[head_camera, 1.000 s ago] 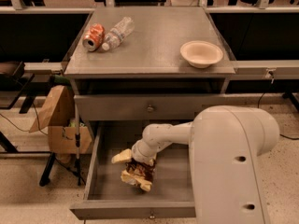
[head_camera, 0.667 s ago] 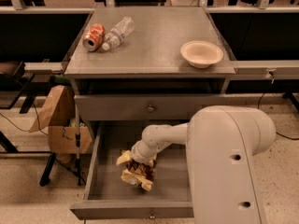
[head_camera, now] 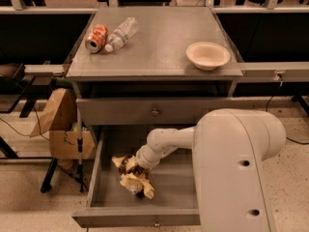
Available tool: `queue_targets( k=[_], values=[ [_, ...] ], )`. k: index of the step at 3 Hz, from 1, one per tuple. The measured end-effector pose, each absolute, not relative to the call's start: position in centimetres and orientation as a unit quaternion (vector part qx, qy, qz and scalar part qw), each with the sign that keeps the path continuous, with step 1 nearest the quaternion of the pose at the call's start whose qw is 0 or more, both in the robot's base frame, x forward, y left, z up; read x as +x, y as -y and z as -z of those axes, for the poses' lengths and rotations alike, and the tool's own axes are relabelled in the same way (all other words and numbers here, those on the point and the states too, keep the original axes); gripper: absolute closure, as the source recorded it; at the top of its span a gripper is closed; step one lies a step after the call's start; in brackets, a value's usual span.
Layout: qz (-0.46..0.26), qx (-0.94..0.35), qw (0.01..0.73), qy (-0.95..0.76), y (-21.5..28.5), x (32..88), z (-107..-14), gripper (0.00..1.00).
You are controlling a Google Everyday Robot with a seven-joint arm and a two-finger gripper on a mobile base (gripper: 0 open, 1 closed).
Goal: Pick brown chip bag from middle drawer and place on counter
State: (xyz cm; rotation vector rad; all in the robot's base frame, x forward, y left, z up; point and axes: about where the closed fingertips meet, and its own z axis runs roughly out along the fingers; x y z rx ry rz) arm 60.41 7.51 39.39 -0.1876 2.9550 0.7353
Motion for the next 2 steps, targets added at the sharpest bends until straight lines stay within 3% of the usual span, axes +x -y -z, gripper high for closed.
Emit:
queue_targets(
  k=[1,2],
  values=[
    [-0.236,-0.054,0.066,-0.968,-5.3,60.3,-40.6,0.95],
    [-0.216,-0.056,0.102,-0.969,-1.0,59.8,-44.7,1.0]
  ],
)
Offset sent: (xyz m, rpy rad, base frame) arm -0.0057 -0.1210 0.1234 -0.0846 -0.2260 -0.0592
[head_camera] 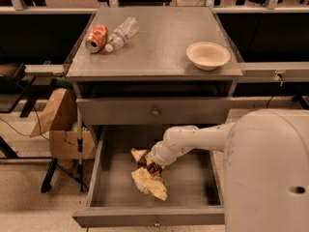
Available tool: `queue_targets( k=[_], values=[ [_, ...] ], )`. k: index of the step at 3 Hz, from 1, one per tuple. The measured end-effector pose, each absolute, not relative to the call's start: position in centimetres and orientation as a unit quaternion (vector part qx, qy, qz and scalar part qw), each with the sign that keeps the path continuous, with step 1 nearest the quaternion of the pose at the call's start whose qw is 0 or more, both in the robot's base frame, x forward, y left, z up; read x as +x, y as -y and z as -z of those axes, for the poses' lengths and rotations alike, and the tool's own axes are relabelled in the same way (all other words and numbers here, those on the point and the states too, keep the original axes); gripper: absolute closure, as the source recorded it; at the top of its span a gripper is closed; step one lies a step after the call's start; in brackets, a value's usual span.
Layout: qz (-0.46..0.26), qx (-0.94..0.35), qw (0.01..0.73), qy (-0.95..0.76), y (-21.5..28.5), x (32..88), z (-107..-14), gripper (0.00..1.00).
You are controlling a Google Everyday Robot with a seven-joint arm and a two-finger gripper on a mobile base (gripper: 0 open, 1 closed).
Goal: Pick brown chip bag from middle drawer and place on counter
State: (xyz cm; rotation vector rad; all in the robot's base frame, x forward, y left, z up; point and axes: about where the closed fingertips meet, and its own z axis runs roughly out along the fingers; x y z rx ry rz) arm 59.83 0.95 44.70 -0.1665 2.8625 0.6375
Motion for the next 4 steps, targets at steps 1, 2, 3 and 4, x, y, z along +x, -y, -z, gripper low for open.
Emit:
queue_targets(
  k=[1,2,3,4],
  values=[
    [-0.189,-0.068,0.134,-0.97,3.5,59.4,-50.8,1.0],
    [-0.164,-0.09,0.164,-0.968,7.5,59.3,-58.8,1.0],
    [-0.141,-0.114,0.187,-0.965,10.8,58.9,-66.9,1.0],
    [-0.132,-0.158,0.211,-0.956,10.9,58.2,-74.5,1.0]
  ],
)
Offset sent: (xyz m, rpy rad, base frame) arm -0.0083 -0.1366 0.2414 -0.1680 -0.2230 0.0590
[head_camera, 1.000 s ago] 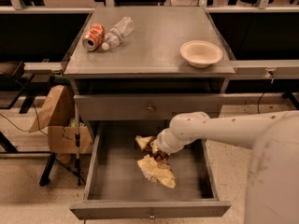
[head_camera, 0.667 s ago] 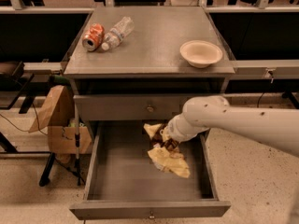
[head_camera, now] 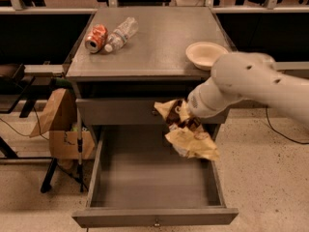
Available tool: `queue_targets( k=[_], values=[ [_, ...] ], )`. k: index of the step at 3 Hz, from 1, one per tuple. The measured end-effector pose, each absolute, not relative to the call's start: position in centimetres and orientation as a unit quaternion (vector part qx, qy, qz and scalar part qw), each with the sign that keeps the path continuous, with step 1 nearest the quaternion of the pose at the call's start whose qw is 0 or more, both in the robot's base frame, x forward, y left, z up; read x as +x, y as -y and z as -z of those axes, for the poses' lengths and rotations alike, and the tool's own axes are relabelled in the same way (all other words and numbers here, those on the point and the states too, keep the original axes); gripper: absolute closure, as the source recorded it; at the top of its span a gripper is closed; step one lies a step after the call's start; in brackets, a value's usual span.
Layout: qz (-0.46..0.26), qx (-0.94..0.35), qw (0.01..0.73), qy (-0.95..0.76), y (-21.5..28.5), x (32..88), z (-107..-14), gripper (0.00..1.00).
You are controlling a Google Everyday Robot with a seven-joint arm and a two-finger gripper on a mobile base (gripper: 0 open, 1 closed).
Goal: Pick brown chip bag from middle drawer and place on counter
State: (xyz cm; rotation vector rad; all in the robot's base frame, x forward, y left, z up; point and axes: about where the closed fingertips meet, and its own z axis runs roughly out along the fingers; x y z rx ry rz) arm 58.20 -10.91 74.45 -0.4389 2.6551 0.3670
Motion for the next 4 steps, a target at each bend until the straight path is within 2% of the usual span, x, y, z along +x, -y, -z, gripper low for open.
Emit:
queue_targets(
  k=[2,4],
  values=[
    [-0.126,-0.226,0.279,-0.925,6.0,58.5,-90.4,1.0],
    [-0.151,-0.18,0.325,-0.916,2.1,65.8,-95.6,1.0]
  ],
)
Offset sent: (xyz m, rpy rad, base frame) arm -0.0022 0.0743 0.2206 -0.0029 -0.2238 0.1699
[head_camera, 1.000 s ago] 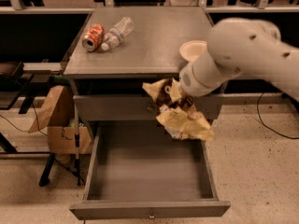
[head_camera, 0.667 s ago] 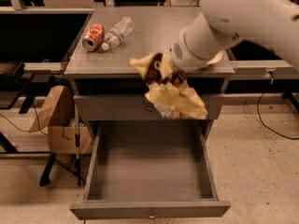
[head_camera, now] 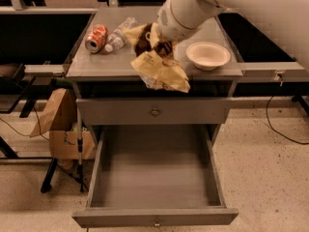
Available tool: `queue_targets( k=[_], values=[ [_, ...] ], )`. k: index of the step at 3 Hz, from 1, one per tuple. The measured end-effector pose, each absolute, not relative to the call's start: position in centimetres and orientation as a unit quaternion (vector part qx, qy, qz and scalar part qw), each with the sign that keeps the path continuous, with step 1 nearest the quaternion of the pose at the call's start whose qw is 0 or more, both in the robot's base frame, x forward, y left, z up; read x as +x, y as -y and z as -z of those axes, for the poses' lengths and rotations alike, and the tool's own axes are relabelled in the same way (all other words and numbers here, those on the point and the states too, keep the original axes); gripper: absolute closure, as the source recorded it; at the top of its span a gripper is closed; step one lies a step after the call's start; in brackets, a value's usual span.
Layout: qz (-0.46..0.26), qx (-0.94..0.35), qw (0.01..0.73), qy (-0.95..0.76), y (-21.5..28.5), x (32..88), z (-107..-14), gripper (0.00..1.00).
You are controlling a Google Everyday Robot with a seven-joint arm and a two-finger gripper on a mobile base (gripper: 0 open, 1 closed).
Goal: Pick brown chip bag from middle drawer and place on counter
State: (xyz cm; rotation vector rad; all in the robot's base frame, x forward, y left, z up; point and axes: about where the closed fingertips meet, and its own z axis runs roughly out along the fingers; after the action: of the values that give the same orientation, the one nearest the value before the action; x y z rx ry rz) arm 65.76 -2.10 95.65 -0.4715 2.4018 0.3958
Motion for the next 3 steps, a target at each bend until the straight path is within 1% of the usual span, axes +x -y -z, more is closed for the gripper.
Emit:
queue_targets(
  k=[1,2,3],
  values=[
    [-0.178,-0.126,0.383,-0.898,0.3,72.1,-98.0,1.0],
    [-0.186,-0.08,0.414,-0.887,-0.6,76.3,-98.7,1.0],
    [-0.206,-0.031,0.444,-0.871,-1.5,81.0,-98.0,0.73]
  ],
)
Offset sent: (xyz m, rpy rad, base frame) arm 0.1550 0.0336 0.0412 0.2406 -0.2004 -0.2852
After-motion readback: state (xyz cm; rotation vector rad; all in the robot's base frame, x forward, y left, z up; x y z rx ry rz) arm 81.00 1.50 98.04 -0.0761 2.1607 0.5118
